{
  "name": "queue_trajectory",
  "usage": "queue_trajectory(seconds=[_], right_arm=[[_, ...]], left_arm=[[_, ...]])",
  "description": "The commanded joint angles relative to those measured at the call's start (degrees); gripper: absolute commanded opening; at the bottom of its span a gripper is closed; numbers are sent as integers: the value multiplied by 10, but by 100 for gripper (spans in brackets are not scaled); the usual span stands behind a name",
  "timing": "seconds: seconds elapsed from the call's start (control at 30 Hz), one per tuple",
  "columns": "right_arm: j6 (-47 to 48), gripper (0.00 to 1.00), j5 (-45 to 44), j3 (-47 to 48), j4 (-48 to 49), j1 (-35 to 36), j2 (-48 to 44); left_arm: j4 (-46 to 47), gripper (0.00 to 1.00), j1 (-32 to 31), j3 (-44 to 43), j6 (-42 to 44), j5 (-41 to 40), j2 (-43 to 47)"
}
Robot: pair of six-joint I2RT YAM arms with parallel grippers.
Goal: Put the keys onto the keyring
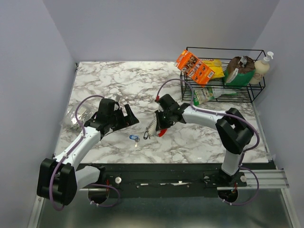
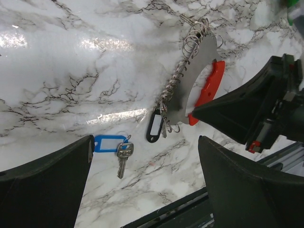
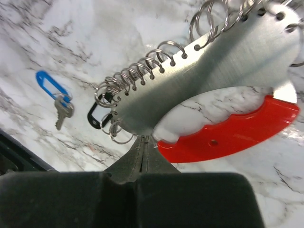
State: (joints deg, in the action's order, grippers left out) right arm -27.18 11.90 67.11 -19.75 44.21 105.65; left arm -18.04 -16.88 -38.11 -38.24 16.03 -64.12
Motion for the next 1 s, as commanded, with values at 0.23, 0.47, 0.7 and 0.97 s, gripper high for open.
queue_trajectory(seconds=[0.23,0.47,0.7,0.97], right_arm=[[16,1,-193,32,-56,-3,-19],[2,1,-239,60,-64,-8,35],[6,1,-237,76,-78,-8,62],[3,1,-196,-1,-79,-8,5]], left_arm=[[20,99,-69,17,4,20,3],[81,99,-146,-7,-47,15,-66],[143,99,-199,-33,-119,36,-163],[165,99,-236,-70,-156,23,-257]])
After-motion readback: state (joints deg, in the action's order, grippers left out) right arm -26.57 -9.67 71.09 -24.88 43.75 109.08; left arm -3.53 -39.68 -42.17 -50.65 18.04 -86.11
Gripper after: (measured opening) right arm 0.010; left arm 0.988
